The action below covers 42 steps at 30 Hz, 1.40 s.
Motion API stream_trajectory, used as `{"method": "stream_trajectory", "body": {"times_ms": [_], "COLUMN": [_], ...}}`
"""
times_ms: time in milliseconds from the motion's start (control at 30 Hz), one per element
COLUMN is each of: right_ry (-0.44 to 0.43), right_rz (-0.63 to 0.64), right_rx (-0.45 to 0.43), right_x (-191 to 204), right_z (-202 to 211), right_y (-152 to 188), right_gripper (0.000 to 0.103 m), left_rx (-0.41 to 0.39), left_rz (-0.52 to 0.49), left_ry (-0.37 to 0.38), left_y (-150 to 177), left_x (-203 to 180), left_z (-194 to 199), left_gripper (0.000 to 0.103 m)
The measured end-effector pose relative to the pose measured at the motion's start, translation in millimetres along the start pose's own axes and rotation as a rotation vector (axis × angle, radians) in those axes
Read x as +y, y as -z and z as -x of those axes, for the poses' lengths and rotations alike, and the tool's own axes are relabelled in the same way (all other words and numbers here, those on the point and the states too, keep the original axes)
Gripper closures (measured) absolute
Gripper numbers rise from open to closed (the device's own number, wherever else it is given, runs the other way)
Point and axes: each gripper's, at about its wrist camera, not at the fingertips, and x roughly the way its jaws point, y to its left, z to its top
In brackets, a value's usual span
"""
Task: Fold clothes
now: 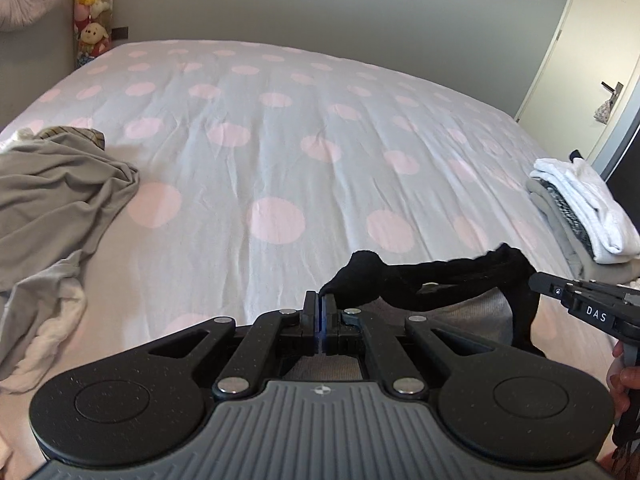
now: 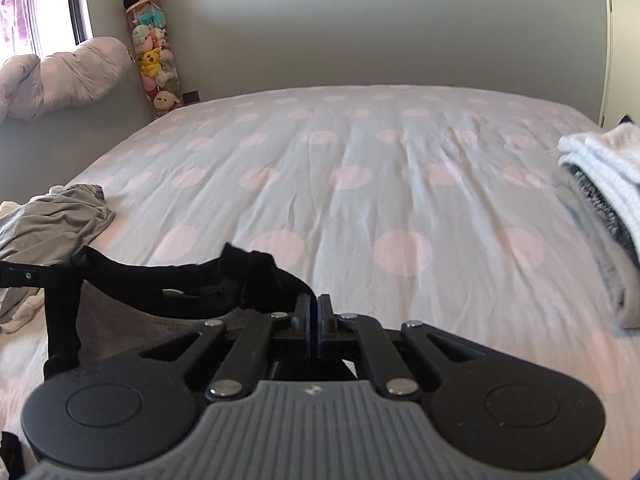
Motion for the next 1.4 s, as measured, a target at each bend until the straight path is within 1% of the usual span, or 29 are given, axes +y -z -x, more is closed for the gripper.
{"method": "stream_trajectory", "body": {"times_ms": [100,167,300,333,367,400,433,467,500,533,567,633,700,800,867,1000,1067,1100,1167,1200,1233,1267,1333,1400], "right_ry": [0.006,0.011,0.006,0.005,0.005,0.006,0.007,0.009,0.012,0.015,0.015,0.012,0.009,0.004,0.029,0.053,0.06,0.063,0.076,0.086,0.098,0.112,0.143,0.164], "right_rz": [-0.01,-0.01,-0.01,-0.008,-0.007,-0.007,-0.008,-0.007,0.0,0.009,0.022,0.054,0.086,0.134,0.16,0.151,0.144,0.14,0.126,0.117,0.103,0.088,0.062,0.038], "right_rx": [0.006,0.004,-0.001,-0.003,-0.009,-0.017,-0.03,-0.045,-0.055,-0.061,-0.054,-0.026,0.002,0.043,0.062,0.089,0.108,0.118,0.122,0.117,0.106,0.092,0.064,0.049], "right_x": [-5,-7,-12,-13,-14,-15,-15,-15,-14,-12,-9,-2,6,17,20,16,13,12,9,7,4,1,-6,-13], "right_z": [-24,-36,-46,-47,-45,-41,-36,-30,-24,-18,-15,-13,-11,-7,-8,-10,-12,-13,-14,-14,-13,-12,-11,-11], "right_y": [6,10,16,17,18,19,19,19,19,19,21,26,31,39,43,49,52,54,56,55,55,54,51,50], "right_gripper": [0.098,0.095,0.092,0.09,0.085,0.081,0.073,0.07,0.07,0.07,0.07,0.07,0.07,0.07,0.07,0.071,0.071,0.072,0.092,0.093,0.094,0.098,0.099,0.099], "left_rx": [0.001,0.006,0.011,0.015,0.013,0.011,0.01,0.009,0.008,0.009,0.016,0.052,0.086,0.121,0.14,0.159,0.169,0.175,0.179,0.178,0.176,0.175,0.17,0.162], "left_rz": [0.014,0.019,0.009,0.001,-0.004,-0.006,-0.004,-0.002,0.0,0.0,0.002,0.01,0.026,0.044,0.043,0.026,0.035,0.039,0.051,0.059,0.073,0.087,0.127,0.174], "left_ry": [-0.003,-0.013,-0.036,-0.04,-0.047,-0.055,-0.065,-0.076,-0.085,-0.095,-0.112,-0.154,-0.174,-0.173,-0.179,-0.171,-0.171,-0.171,-0.165,-0.159,-0.15,-0.142,-0.123,-0.108], "left_y": [4,6,9,10,11,11,12,12,13,14,16,21,27,34,39,45,48,49,50,50,50,49,47,45], "left_x": [7,12,16,17,18,19,20,21,22,24,26,30,35,41,42,41,44,45,48,49,51,54,61,69], "left_z": [-24,-36,-53,-54,-53,-52,-49,-46,-43,-40,-38,-35,-32,-29,-29,-32,-35,-36,-37,-37,-37,-37,-37,-38], "left_gripper": [0.103,0.103,0.102,0.095,0.084,0.08,0.075,0.071,0.068,0.061,0.056,0.056,0.056,0.056,0.056,0.056,0.056,0.056,0.056,0.056,0.059,0.068,0.075,0.075]}}
